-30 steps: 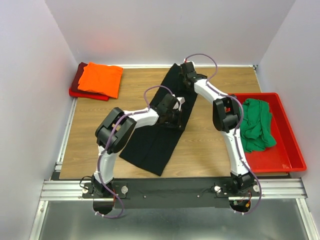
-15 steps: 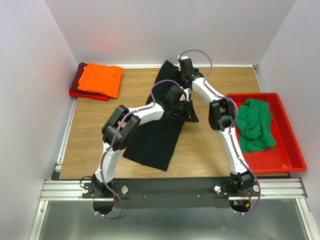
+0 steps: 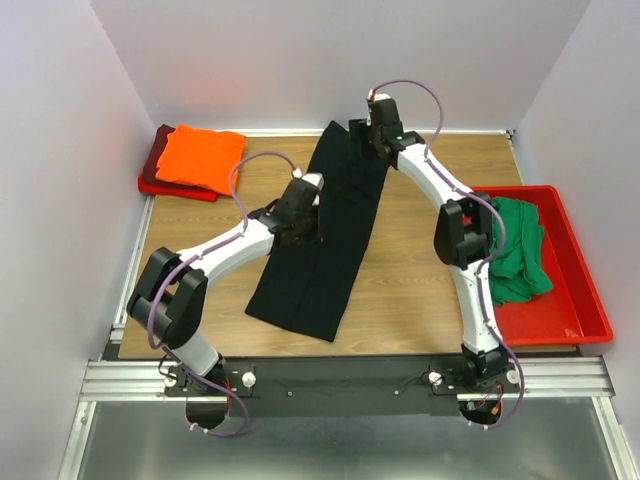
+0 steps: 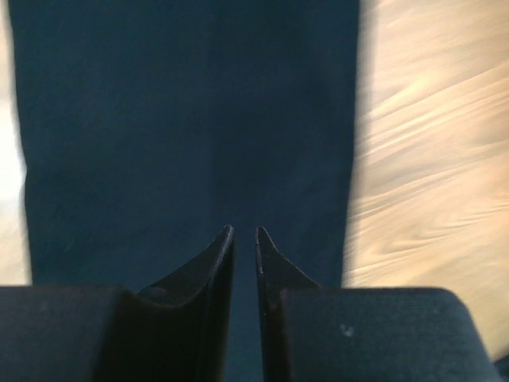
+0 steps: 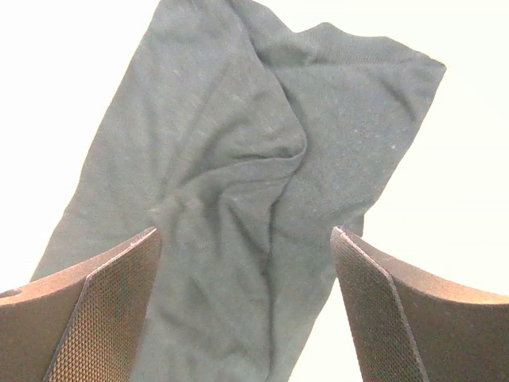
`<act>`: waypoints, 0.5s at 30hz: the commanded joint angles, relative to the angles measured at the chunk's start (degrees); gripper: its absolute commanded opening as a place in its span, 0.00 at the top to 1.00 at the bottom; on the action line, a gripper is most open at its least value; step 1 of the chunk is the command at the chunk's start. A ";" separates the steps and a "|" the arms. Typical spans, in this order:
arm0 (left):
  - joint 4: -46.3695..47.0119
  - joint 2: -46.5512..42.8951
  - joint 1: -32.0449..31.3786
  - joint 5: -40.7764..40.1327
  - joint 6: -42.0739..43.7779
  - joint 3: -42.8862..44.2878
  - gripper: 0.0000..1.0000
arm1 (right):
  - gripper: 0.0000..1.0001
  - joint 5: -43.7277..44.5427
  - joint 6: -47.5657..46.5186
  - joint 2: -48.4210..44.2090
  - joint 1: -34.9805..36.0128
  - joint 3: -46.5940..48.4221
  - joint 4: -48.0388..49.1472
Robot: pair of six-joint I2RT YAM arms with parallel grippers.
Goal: Fold and stack the t-shirts
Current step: Fold the tshirt
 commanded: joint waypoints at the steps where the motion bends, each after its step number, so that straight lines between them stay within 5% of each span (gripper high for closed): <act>1: -6.34 1.62 -1.27 -8.69 2.52 -3.89 0.77 | 0.07 0.18 4.70 -5.60 0.19 -4.56 0.33; 15: -6.60 9.18 -11.19 -1.15 0.59 -3.19 0.80 | 0.08 0.97 9.36 -18.17 0.19 -26.27 3.67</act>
